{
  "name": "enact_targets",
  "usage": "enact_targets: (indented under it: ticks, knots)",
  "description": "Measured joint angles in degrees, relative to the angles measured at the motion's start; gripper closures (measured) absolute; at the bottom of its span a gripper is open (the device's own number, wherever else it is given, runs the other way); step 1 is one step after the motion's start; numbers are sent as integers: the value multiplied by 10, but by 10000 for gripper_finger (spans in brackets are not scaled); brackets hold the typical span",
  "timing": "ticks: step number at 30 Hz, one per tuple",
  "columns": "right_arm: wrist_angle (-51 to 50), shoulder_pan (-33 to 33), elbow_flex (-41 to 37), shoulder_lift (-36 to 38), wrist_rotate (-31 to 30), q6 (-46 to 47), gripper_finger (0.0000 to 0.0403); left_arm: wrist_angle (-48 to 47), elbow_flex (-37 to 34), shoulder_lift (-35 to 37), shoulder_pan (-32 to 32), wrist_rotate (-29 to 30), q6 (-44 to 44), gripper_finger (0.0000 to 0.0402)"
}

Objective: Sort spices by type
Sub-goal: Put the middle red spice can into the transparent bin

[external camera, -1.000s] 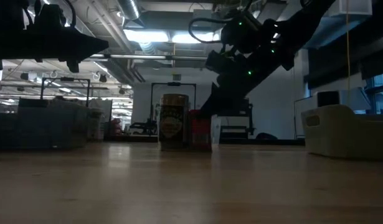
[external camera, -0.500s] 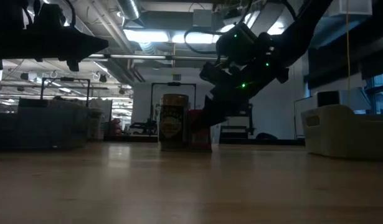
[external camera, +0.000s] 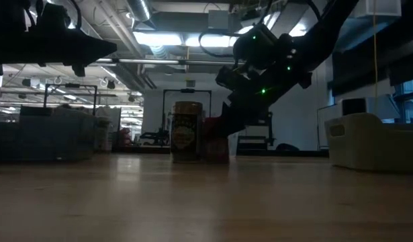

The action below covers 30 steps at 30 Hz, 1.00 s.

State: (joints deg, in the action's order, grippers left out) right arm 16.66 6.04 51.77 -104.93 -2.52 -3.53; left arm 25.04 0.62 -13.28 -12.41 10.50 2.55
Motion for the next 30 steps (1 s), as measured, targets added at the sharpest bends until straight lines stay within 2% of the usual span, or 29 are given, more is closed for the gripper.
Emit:
enact_targets:
  ticks: [7, 12, 23, 30]
  knots:
    - [-66, 5, 0, 74, -15, -16, 105, -4, 0, 0, -1, 0, -65, 398]
    - [-115, 35, 0, 120, -29, -43, 105, -4, 0, 0, -1, 0, -101, 398]
    - [-86, 113, 0, 147, 31, -113, 105, -1, 0, 0, -1, 0, -106, 398]
    - [-60, 154, 0, 147, 66, -118, 105, -4, 0, 0, -1, 0, -118, 398]
